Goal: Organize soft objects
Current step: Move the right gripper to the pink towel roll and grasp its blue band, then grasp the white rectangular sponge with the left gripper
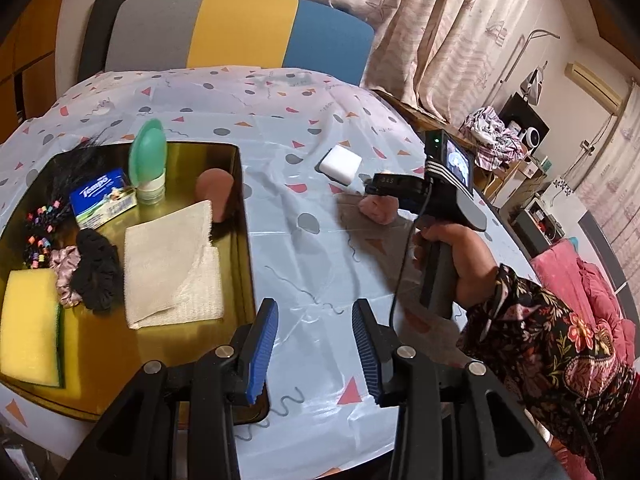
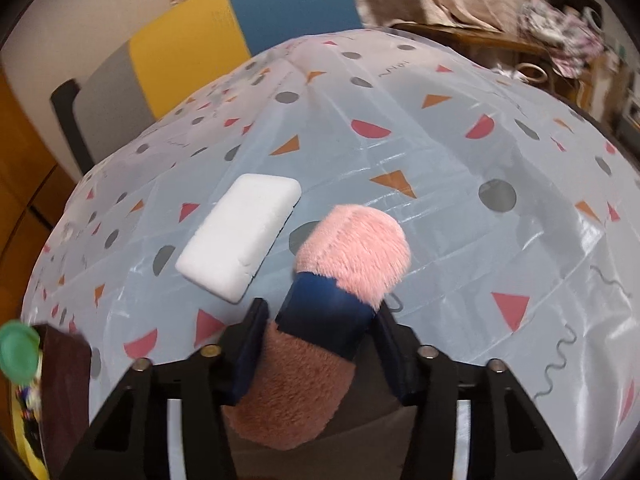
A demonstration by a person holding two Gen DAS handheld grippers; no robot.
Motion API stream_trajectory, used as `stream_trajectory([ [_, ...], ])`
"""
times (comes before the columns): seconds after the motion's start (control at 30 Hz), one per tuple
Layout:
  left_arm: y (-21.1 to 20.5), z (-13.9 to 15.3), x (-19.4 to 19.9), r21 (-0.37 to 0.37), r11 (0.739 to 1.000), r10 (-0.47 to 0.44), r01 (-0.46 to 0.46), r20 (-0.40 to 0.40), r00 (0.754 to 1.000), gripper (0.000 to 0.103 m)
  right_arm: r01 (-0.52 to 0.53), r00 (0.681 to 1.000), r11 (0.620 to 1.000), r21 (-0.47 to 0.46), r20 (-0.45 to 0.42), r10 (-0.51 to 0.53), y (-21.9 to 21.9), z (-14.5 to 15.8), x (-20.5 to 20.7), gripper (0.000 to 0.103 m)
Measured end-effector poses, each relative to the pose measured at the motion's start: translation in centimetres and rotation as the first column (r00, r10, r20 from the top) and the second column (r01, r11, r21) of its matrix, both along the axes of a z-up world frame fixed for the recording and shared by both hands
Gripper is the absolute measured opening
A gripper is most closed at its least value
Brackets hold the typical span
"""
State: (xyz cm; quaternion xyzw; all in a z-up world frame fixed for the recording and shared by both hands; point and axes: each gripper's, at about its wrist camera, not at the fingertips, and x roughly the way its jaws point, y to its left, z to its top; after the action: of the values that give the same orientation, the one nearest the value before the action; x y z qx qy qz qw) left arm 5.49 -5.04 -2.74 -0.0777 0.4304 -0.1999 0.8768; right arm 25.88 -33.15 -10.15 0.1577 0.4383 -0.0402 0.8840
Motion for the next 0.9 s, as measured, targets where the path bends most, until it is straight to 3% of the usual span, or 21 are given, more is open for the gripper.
stream_trajectory([
  [0.3,-2.9,1.0,2.0,0.007,0.999,-0.047,0.047,-0.012,0.999,0.038,-0.081,0.997,0.995,-0.062,0.015,0.082,-2.4,1.1,-4.4,0.042],
  [0.43,-5.3,1.4,4.0,0.001,0.998,-0.069,0.069,-0.026,0.997,0.045,-0.047,0.998,0.995,-0.088,0.030,0.050,-4.3,0.6,-7.1,0.042],
  [0.6,-8.8,1.2,7.4,0.015,0.994,-0.104,0.105,-0.063,0.993,0.045,-0.018,0.995,0.994,-0.112,0.093,0.029,-4.6,0.2,-8.4,0.042],
  [0.73,-11.7,0.8,11.0,0.072,0.991,-0.103,0.109,-0.073,0.992,0.045,-0.018,0.994,0.993,-0.117,0.103,0.030,-4.4,0.0,-8.4,0.044],
  [0.9,-14.8,0.3,15.1,0.176,0.979,-0.095,0.099,-0.029,0.995,0.045,0.001,0.993,0.997,-0.075,0.119,0.008,-5.1,-0.3,-8.7,0.045],
])
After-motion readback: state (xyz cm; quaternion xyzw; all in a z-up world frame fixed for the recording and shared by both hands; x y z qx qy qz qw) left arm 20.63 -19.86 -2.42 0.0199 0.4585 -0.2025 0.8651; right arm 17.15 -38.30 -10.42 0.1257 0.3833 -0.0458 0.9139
